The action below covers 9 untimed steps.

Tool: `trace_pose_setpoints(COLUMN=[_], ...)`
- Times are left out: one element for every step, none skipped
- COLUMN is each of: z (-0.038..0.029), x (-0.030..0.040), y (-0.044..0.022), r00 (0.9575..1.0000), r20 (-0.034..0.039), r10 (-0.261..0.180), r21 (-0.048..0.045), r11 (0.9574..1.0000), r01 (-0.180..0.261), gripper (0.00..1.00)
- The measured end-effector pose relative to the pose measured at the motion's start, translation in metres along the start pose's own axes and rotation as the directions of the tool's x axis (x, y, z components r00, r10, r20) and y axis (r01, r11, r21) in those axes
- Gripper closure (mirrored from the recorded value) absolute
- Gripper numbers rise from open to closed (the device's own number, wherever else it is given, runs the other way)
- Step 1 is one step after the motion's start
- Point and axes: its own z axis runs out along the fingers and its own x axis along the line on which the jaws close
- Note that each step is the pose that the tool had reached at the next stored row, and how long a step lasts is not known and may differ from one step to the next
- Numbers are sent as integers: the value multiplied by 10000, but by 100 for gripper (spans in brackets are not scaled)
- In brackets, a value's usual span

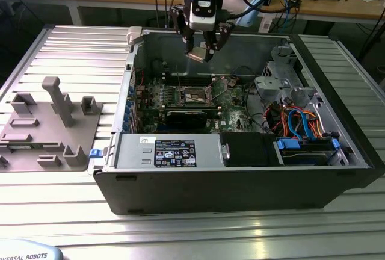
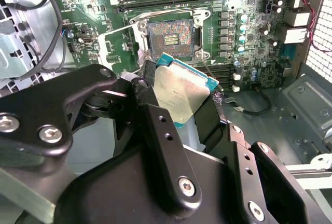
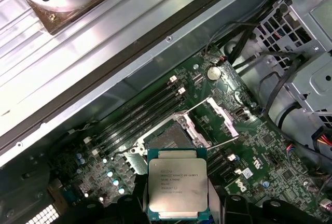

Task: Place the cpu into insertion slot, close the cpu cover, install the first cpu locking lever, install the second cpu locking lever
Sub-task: 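Place the cpu into insertion slot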

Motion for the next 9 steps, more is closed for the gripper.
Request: trace_pose_setpoints(z=[0, 0, 0, 0, 0, 0, 1, 0, 1], x=[0, 0, 0, 0, 0, 0, 0, 0, 0], y=[0, 0, 0, 0, 0, 0, 0, 0, 0], r00=[10000, 10000, 9999, 9998, 9997, 9996, 9995, 9995, 9993], r20=[2, 4, 9, 12, 13, 15, 17, 18, 20], r10=[39, 85, 171, 218, 244, 280, 306, 331, 369], r21=[0, 0, 0, -1, -1, -1, -2, -1, -2], r11=[10000, 10000, 9999, 9998, 9997, 9996, 9995, 9995, 9993], r01=[-39, -85, -171, -218, -244, -280, -306, -331, -369], gripper=[46, 46, 46, 46, 46, 46, 46, 46, 46])
